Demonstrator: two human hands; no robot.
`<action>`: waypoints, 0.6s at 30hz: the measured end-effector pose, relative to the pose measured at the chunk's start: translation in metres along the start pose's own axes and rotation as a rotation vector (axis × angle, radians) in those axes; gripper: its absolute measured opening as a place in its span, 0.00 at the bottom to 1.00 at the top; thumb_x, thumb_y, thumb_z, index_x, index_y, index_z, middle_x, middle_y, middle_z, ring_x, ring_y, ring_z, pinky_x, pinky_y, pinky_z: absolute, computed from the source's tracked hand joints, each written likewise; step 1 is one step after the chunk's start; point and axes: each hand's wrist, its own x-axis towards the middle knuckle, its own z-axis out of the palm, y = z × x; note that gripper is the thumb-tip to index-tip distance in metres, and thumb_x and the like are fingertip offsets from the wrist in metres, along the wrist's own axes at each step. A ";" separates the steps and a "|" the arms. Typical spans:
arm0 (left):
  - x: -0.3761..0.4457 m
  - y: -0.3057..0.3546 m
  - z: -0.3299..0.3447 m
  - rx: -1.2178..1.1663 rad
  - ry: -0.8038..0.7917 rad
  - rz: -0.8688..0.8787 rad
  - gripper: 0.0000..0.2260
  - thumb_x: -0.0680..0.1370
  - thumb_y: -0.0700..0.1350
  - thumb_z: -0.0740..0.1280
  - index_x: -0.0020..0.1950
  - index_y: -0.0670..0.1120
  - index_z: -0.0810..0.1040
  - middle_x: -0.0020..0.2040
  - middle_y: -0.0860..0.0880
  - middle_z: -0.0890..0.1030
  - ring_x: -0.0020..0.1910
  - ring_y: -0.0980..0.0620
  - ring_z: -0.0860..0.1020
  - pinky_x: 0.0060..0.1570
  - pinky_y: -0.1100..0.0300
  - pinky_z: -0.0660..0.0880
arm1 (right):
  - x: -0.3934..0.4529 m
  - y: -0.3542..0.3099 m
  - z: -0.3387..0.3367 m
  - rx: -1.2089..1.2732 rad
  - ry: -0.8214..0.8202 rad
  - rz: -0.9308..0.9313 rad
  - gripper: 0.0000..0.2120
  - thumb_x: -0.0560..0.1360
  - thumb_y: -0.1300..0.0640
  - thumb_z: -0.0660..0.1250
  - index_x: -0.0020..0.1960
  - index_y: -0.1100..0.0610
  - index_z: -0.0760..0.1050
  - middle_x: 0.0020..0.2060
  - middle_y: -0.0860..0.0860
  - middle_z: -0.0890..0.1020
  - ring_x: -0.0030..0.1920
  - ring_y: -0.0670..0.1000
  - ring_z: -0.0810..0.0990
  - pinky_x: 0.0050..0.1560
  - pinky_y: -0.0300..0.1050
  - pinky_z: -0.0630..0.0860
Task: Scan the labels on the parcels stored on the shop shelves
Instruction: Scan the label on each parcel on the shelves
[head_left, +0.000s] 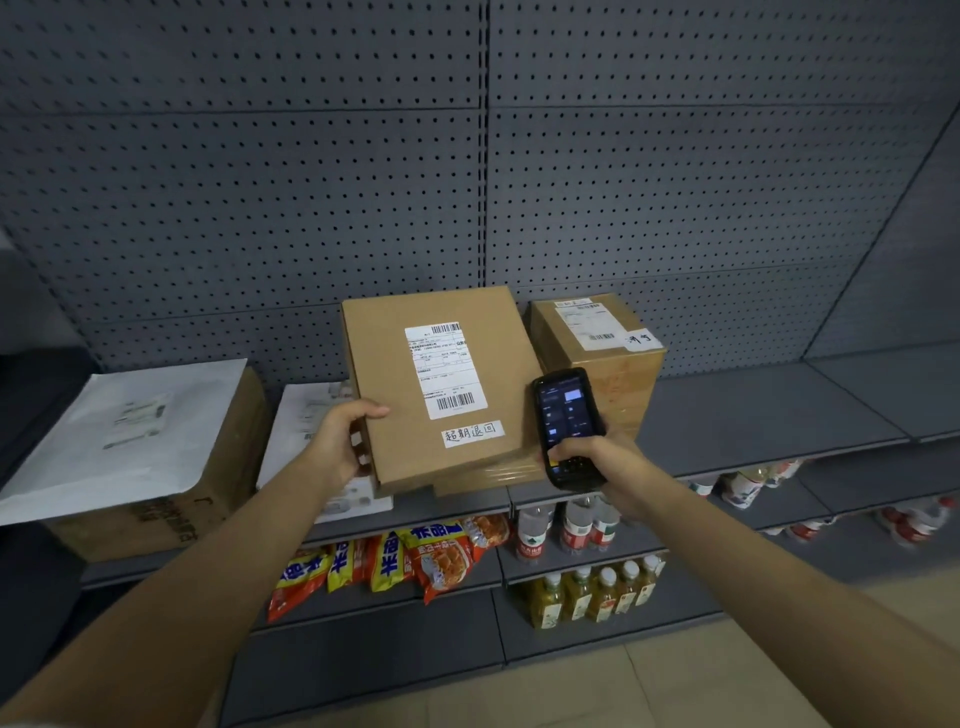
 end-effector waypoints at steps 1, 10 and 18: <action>0.008 0.001 0.004 -0.012 0.014 -0.010 0.10 0.72 0.41 0.65 0.53 0.46 0.75 0.48 0.47 0.77 0.48 0.47 0.75 0.47 0.53 0.72 | 0.009 -0.004 -0.004 -0.012 -0.008 0.003 0.34 0.66 0.71 0.72 0.69 0.58 0.65 0.57 0.59 0.80 0.53 0.58 0.79 0.47 0.49 0.78; 0.090 0.005 0.027 -0.040 -0.008 -0.116 0.08 0.73 0.45 0.68 0.51 0.47 0.78 0.50 0.46 0.79 0.48 0.47 0.77 0.51 0.52 0.75 | 0.079 -0.004 -0.010 -0.141 0.079 0.029 0.33 0.64 0.70 0.74 0.65 0.56 0.65 0.55 0.55 0.78 0.55 0.57 0.78 0.57 0.55 0.77; 0.169 -0.006 0.035 -0.078 -0.138 -0.222 0.15 0.74 0.47 0.68 0.58 0.44 0.78 0.54 0.42 0.81 0.51 0.43 0.79 0.49 0.50 0.75 | 0.129 -0.003 0.003 -0.330 0.176 0.057 0.33 0.64 0.68 0.75 0.61 0.53 0.63 0.50 0.50 0.76 0.53 0.54 0.75 0.54 0.49 0.73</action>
